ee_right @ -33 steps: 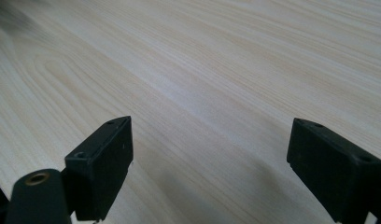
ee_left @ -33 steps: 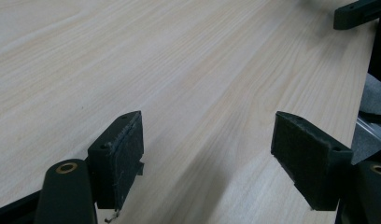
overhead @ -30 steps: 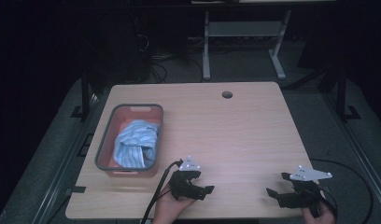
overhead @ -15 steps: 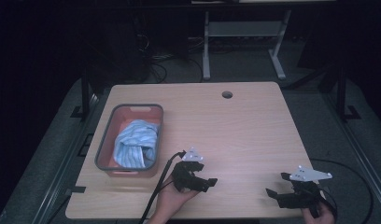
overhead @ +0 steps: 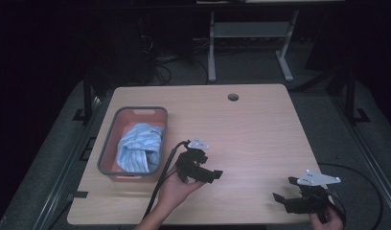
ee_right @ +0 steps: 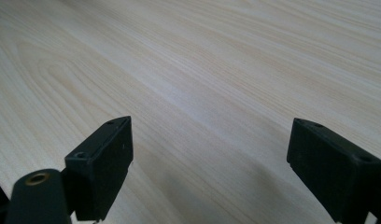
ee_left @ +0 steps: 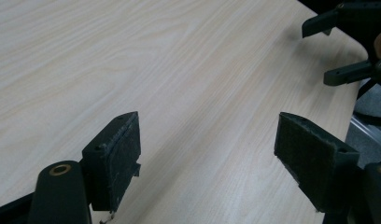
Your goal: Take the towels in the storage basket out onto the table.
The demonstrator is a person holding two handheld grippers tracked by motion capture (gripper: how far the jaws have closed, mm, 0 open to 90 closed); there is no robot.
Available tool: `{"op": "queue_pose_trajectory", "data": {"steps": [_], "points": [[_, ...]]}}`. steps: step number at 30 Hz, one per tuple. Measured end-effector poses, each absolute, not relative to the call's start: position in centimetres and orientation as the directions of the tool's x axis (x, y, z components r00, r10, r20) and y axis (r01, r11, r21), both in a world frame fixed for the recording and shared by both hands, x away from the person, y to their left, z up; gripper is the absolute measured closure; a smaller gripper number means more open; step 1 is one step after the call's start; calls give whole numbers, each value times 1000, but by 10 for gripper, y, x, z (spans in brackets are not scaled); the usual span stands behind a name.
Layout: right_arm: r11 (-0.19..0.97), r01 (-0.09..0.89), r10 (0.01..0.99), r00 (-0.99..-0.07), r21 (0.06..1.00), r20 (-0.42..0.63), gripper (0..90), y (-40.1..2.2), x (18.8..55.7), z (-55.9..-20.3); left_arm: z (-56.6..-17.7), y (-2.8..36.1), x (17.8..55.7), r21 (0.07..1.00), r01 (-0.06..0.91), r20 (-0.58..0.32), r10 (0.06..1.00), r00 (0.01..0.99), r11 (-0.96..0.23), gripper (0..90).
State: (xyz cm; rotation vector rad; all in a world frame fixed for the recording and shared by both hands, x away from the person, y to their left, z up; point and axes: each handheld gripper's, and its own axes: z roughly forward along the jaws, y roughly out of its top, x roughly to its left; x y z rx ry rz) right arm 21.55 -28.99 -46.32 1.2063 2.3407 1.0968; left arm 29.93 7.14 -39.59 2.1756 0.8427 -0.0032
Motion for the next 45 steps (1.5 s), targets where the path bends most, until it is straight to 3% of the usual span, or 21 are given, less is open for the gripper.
{"op": "queue_pose_trajectory", "data": {"steps": [24, 45], "points": [[361, 568, 788, -610, 739, 84, 140, -291, 216, -462, -329, 151, 339, 676, 631, -238, 698, 676, -381, 219], [364, 564, 784, -615, 741, 82, 140, -291, 216, -461, -319, 227, 353, 663, 697, -216, 820, 529, -275, 225]]}}
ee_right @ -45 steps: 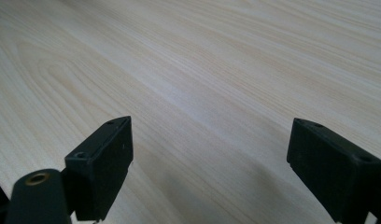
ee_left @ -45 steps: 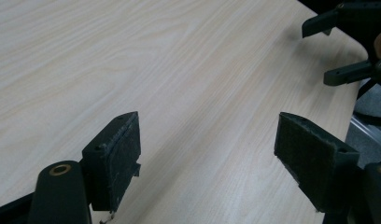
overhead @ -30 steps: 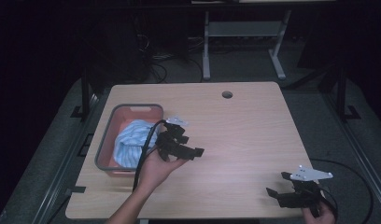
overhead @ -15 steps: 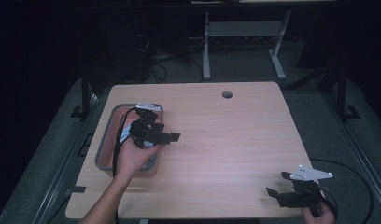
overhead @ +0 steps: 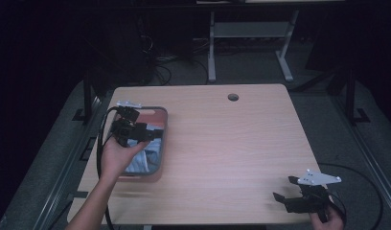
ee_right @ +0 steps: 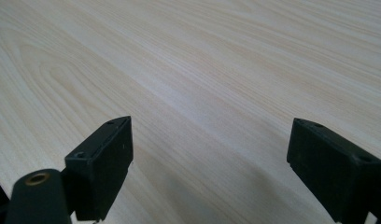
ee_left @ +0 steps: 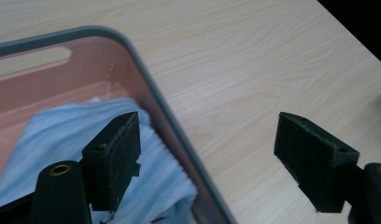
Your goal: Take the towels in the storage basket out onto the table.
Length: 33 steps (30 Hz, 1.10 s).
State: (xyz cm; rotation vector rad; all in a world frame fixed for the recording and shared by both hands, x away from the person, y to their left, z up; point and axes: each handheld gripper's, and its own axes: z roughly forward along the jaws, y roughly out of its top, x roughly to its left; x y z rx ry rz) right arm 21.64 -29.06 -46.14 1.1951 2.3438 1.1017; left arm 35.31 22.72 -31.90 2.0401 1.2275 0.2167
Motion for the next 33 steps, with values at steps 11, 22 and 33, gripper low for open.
{"op": "queue_pose_trajectory", "data": {"steps": [11, 22, 33], "points": [[365, 562, 783, -617, 742, 82, 140, -290, 216, -461, -332, 252, 361, 622, 747, -217, 865, 453, -235, 225], [369, 559, 779, -621, 743, 80, 140, -291, 217, -461, -342, 262, 366, 590, 776, -212, 885, 414, -222, 224], [368, 558, 779, -622, 744, 80, 140, -291, 216, -461, -353, 262, 370, 550, 803, -193, 900, 391, -231, 222]]}}
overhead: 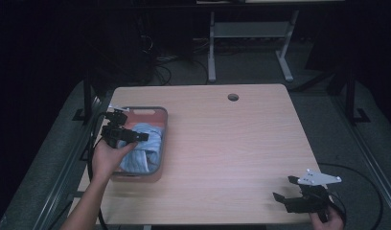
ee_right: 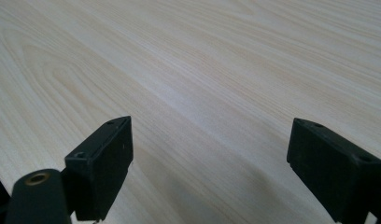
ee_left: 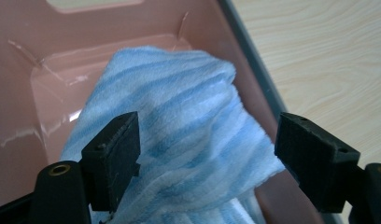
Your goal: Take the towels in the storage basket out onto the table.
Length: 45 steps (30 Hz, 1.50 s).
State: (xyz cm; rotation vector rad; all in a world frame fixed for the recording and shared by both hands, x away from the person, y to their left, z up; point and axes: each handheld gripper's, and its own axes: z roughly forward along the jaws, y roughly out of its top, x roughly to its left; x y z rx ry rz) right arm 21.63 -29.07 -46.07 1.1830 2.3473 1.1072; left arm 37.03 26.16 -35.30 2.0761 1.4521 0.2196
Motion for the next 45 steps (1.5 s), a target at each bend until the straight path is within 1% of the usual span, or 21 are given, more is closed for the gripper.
{"op": "queue_pose_trajectory", "data": {"steps": [2, 3, 6, 8, 10, 20, 25, 28, 30, 32, 34, 39, 45], "points": [[372, 554, 777, -625, 745, 77, 140, -291, 216, -460, -354, 262, 371, 545, 805, -191, 901, 390, -232, 223], [373, 554, 776, -626, 745, 77, 140, -291, 216, -460, -358, 261, 373, 528, 817, -198, 901, 386, -234, 225], [372, 555, 776, -626, 744, 78, 140, -290, 216, -461, -363, 260, 376, 494, 832, -172, 909, 379, -253, 232], [371, 556, 776, -625, 744, 80, 140, -290, 216, -461, -365, 260, 377, 487, 835, -167, 912, 375, -255, 232], [371, 555, 776, -626, 745, 80, 140, -290, 216, -461, -369, 258, 379, 462, 849, -168, 914, 370, -258, 231], [373, 552, 773, -630, 746, 79, 140, -290, 216, -460, -389, 247, 389, 329, 891, -105, 926, 363, -312, 236], [377, 549, 769, -634, 746, 78, 140, -289, 216, -460, -399, 242, 398, 243, 912, -88, 929, 359, -329, 245], [374, 551, 770, -633, 746, 81, 140, -289, 216, -460, -405, 239, 402, 208, 918, -86, 929, 360, -337, 257], [374, 549, 770, -633, 747, 80, 140, -289, 216, -460, -407, 236, 404, 188, 918, -64, 928, 367, -350, 266], [374, 550, 770, -633, 747, 80, 140, -289, 216, -460, -410, 233, 406, 176, 915, -38, 926, 376, -364, 306], [372, 550, 771, -632, 748, 82, 140, -289, 216, -460, -412, 232, 407, 166, 913, -20, 924, 381, -373, 327], [375, 545, 768, -635, 750, 78, 140, -289, 216, -460, -416, 227, 409, 153, 906, 39, 919, 392, -394, 434], [376, 543, 766, -638, 751, 77, 140, -288, 214, -459, -417, 227, 411, 147, 903, 67, 914, 399, -405, 565]]}}
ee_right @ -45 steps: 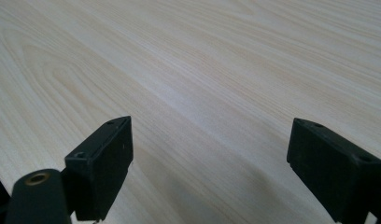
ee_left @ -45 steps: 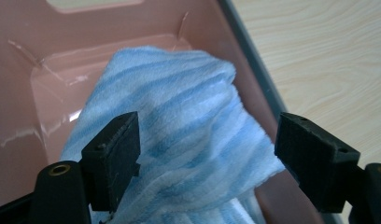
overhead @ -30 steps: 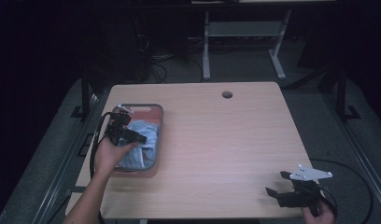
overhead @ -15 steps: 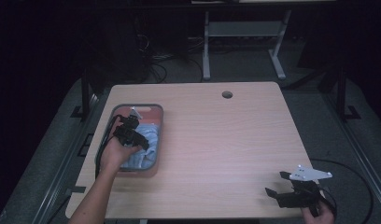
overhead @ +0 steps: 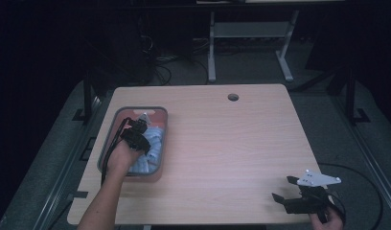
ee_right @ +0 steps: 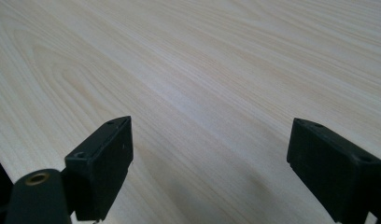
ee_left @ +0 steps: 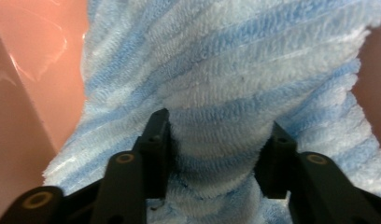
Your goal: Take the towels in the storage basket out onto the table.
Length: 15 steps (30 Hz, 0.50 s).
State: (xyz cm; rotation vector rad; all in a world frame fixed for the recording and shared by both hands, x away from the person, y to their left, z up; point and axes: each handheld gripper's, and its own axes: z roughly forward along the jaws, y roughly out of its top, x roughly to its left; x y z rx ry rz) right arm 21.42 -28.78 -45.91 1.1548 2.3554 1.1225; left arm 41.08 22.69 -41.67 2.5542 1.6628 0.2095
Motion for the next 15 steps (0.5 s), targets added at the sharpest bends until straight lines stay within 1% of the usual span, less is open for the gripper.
{"op": "queue_pose_trajectory", "data": {"steps": [4, 7, 10, 15], "points": [[376, 541, 765, -639, 752, 77, 140, -288, 214, -459, -415, 228, 409, 167, 903, 66, 918, 391, -397, 615], [373, 541, 767, -637, 754, 77, 140, -289, 214, -459, -413, 234, 407, 185, 901, 41, 919, 391, -392, 656], [369, 543, 769, -634, 754, 81, 140, -290, 214, -459, -405, 248, 403, 235, 903, -16, 928, 373, -359, 675], [369, 542, 771, -633, 756, 77, 140, -290, 215, -460, -388, 260, 392, 314, 890, -58, 930, 364, -329, 686]]}}
